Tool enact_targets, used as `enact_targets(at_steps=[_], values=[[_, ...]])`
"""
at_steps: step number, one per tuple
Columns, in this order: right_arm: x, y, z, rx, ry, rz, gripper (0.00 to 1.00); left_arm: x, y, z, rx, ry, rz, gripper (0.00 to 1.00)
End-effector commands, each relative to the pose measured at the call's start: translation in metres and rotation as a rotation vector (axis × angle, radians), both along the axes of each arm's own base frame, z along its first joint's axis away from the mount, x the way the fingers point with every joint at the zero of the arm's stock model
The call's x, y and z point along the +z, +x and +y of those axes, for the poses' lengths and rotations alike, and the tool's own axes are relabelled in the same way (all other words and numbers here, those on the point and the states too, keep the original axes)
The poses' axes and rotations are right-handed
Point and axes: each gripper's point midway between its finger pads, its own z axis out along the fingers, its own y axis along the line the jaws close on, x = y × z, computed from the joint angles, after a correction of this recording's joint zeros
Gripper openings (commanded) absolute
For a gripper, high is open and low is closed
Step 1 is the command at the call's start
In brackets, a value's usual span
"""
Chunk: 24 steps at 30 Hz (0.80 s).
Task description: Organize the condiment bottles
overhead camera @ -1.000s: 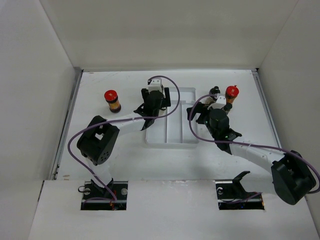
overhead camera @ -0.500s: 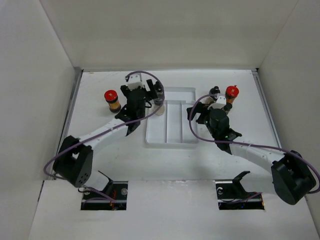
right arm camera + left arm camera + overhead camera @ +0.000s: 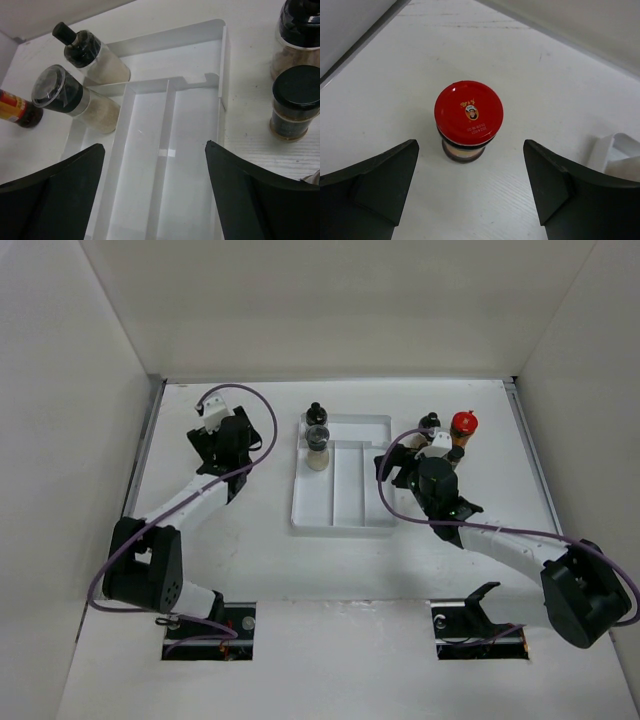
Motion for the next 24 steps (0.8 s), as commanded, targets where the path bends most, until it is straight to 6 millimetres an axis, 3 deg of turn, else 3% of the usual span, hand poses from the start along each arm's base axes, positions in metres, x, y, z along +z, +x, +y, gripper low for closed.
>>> enact_targets(at_steps=[1, 6, 15, 20, 24], values=[[0.013, 0.005, 0.005, 0.011, 0.033, -0.041, 0.92, 0.000, 0.012, 0.001, 0.005, -0.006, 0.010, 0.87], [0.012, 0.004, 0.009, 0.031, 0.037, -0.037, 0.99, -0.013, 0.033, 0.014, 0.030, 0.002, 0.048, 0.87], [0.010, 0.005, 0.012, 0.044, 0.031, -0.030, 0.99, -0.025, 0.062, 0.017, 0.024, -0.015, 0.069, 0.82], [0.012, 0.004, 0.011, 0.043, 0.035, -0.035, 0.99, -0.043, 0.064, 0.011, 0.003, -0.033, 0.101, 0.76], [0.014, 0.003, 0.011, 0.042, 0.038, -0.039, 0.99, -0.047, 0.060, 0.011, 0.007, -0.040, 0.104, 0.69]])
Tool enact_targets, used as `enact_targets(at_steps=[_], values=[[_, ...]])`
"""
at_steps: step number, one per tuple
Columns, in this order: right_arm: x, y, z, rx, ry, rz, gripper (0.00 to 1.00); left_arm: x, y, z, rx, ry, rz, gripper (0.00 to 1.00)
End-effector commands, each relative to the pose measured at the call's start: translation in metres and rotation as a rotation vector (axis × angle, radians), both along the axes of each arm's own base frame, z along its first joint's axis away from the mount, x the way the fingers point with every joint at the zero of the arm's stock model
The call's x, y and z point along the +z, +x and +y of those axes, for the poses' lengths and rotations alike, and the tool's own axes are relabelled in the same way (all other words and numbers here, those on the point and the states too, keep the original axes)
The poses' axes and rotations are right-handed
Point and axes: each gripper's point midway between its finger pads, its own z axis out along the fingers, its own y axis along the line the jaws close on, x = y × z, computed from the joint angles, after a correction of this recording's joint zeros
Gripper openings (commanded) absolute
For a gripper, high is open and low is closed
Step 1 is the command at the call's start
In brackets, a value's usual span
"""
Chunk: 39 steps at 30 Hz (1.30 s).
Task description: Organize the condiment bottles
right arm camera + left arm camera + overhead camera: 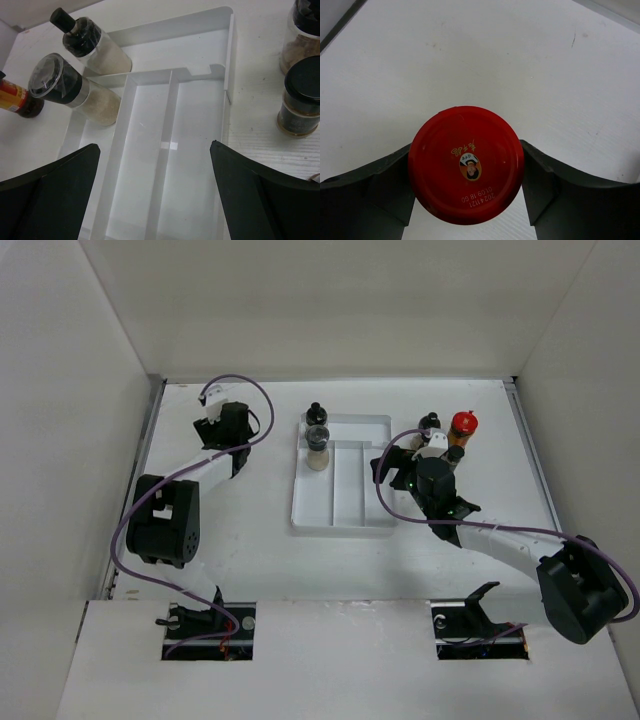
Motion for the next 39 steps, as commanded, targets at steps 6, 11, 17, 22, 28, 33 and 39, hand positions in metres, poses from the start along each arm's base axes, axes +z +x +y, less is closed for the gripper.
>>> enact_targets(at_steps=[6, 11, 17, 22, 28, 33, 39], values=[[0.023, 0.004, 0.004, 0.008, 0.046, -0.062, 0.99, 0.030, 0.003, -0.008, -0.016, -0.047, -0.091, 0.43], [0.024, 0.003, 0.004, 0.009, 0.051, -0.066, 0.99, 0.073, -0.012, -0.023, -0.051, -0.065, -0.182, 0.39], [0.025, 0.003, 0.004, 0.009, 0.053, -0.069, 0.99, 0.102, -0.058, -0.074, -0.194, -0.098, -0.246, 0.39], [0.027, 0.002, 0.003, 0.006, 0.056, -0.075, 0.99, 0.102, -0.103, -0.115, -0.345, -0.109, -0.230, 0.38], [0.031, 0.001, 0.000, -0.002, 0.062, -0.084, 0.98, 0.115, -0.137, -0.167, -0.510, -0.180, -0.269, 0.38], [0.032, 0.001, -0.003, -0.008, 0.064, -0.089, 0.98, 0.122, -0.137, -0.207, -0.611, -0.215, -0.301, 0.39], [0.029, 0.003, -0.005, -0.018, 0.058, -0.082, 0.98, 0.106, -0.119, -0.236, -0.665, -0.187, -0.283, 0.40]])
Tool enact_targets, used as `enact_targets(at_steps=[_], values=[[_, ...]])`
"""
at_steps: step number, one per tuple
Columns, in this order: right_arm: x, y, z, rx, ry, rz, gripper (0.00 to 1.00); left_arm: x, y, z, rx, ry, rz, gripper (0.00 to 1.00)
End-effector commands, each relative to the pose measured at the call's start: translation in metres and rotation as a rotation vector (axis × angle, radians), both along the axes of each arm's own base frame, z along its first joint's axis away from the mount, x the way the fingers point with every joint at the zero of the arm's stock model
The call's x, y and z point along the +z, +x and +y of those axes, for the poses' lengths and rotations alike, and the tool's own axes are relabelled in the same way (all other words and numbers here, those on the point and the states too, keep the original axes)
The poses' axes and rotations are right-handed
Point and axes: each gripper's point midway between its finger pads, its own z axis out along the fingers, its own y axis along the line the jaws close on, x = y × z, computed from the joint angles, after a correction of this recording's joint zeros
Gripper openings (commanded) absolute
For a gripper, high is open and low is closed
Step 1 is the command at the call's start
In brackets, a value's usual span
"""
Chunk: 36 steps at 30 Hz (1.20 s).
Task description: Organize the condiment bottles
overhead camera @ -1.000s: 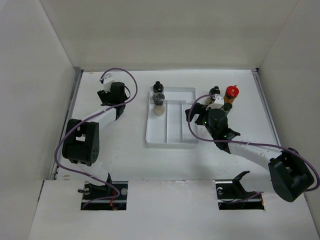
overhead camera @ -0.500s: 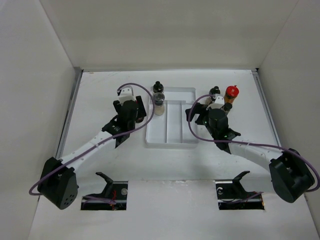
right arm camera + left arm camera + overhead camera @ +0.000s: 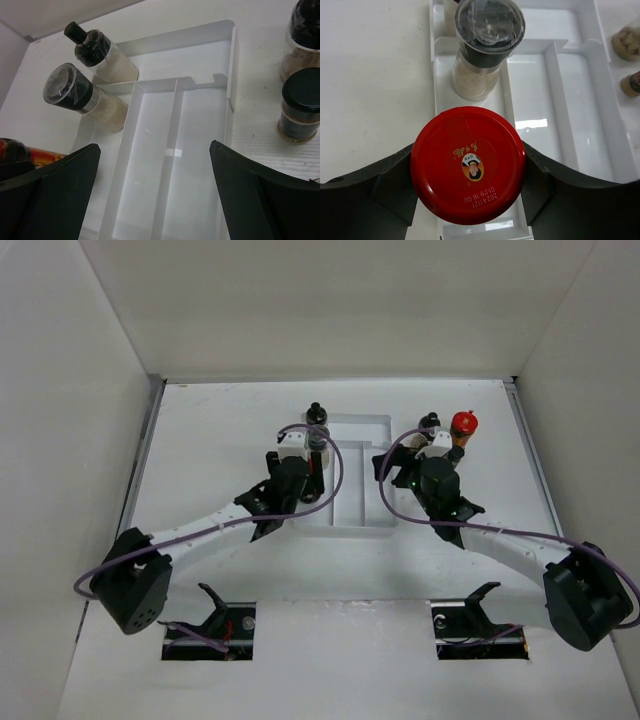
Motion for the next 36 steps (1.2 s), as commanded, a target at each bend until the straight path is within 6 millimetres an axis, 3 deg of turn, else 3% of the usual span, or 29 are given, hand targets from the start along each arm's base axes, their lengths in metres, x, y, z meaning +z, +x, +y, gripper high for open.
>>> enact_targets(at_steps=[1, 9, 13, 15, 20, 22, 25, 28, 30, 33, 36], values=[[0.015, 0.004, -0.003, -0.016, 0.038, -0.050, 0.98, 0.063, 0.028, -0.026, -0.006, -0.146, -0.179, 0.40], [0.013, 0.005, -0.008, -0.035, 0.038, -0.046, 0.96, 0.027, 0.045, -0.034, -0.018, -0.092, -0.146, 0.43], [0.013, 0.005, -0.008, -0.037, 0.038, -0.047, 0.93, 0.023, 0.047, -0.034, -0.018, -0.075, -0.154, 0.56], [0.016, 0.005, -0.009, -0.036, 0.040, -0.055, 0.84, 0.024, 0.047, -0.034, -0.017, -0.073, -0.162, 0.67], [0.024, 0.002, -0.009, -0.030, 0.040, -0.071, 0.42, 0.044, 0.041, -0.031, -0.012, -0.100, -0.207, 0.86], [0.030, 0.001, -0.010, -0.029, 0.041, -0.085, 0.31, 0.054, 0.036, -0.028, -0.004, -0.125, -0.225, 0.90], [0.037, 0.001, -0.009, -0.029, 0.046, -0.092, 0.23, 0.074, 0.027, -0.018, 0.014, -0.166, -0.269, 0.93], [0.055, 0.001, -0.018, -0.064, 0.038, -0.105, 0.21, 0.093, 0.010, 0.001, 0.038, -0.228, -0.326, 0.93], [0.069, 0.003, -0.033, -0.122, 0.022, -0.120, 0.22, 0.093, 0.000, 0.016, 0.067, -0.268, -0.341, 0.93], [0.083, 0.011, -0.061, -0.230, -0.023, -0.123, 0.28, 0.076, -0.016, 0.038, 0.107, -0.327, -0.323, 0.91], [0.090, 0.022, -0.102, -0.378, -0.099, -0.099, 0.42, 0.048, -0.028, 0.061, 0.153, -0.371, -0.284, 0.90]])
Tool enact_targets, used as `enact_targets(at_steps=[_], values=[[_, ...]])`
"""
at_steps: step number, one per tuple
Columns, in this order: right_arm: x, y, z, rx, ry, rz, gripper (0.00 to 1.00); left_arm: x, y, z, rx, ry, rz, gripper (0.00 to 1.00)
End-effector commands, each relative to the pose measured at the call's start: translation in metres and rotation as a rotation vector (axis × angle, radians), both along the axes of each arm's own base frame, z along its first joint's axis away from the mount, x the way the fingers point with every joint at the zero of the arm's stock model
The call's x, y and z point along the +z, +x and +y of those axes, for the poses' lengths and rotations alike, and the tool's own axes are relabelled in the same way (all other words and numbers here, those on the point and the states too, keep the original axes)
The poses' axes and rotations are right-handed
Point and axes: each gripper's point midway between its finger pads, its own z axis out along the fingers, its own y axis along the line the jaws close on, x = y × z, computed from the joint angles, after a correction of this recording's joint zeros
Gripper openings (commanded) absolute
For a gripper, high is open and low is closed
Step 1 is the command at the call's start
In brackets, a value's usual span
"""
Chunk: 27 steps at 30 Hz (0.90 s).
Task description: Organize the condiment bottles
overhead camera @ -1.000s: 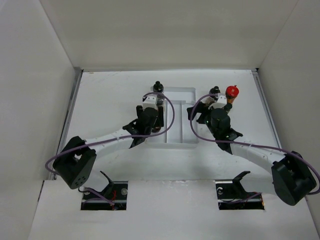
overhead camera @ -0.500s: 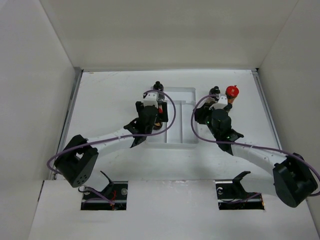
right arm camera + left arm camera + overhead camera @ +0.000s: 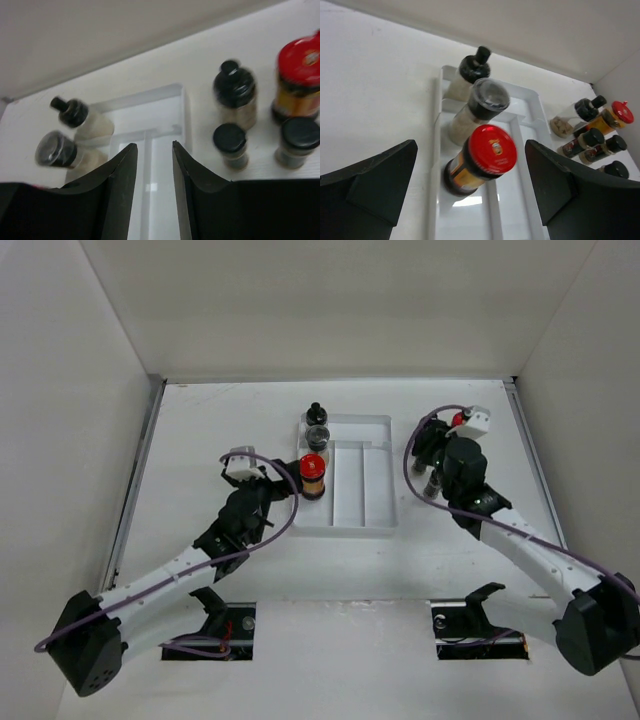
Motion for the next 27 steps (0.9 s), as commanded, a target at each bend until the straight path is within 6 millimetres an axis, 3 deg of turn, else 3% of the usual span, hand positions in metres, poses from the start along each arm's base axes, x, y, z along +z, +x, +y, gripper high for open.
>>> enact_targets(at_steps=[1, 4, 6, 11, 19, 27], values=[[0.026, 0.012, -0.053, -0.206, -0.080, -0.003, 0.47, -0.033, -0.009, 0.026, 0.067, -0.088, 0.052, 0.90], [0.025, 0.024, -0.096, -0.353, -0.136, 0.054, 0.69, -0.051, -0.012, 0.043, 0.099, -0.142, 0.074, 0.89], [0.021, 0.032, -0.116, -0.410, -0.157, 0.103, 0.76, -0.052, -0.013, 0.045, 0.089, -0.158, 0.065, 0.88], [-0.009, 0.066, -0.133, -0.416, -0.244, 0.284, 0.98, -0.056, -0.016, 0.036, 0.030, -0.186, 0.067, 0.88], [-0.030, 0.093, -0.137, -0.371, -0.267, 0.367, 1.00, -0.062, -0.018, 0.036, 0.028, -0.176, 0.071, 0.88], [-0.071, 0.109, -0.144, -0.336, -0.230, 0.440, 1.00, -0.068, -0.014, 0.031, 0.020, -0.168, 0.083, 0.87]])
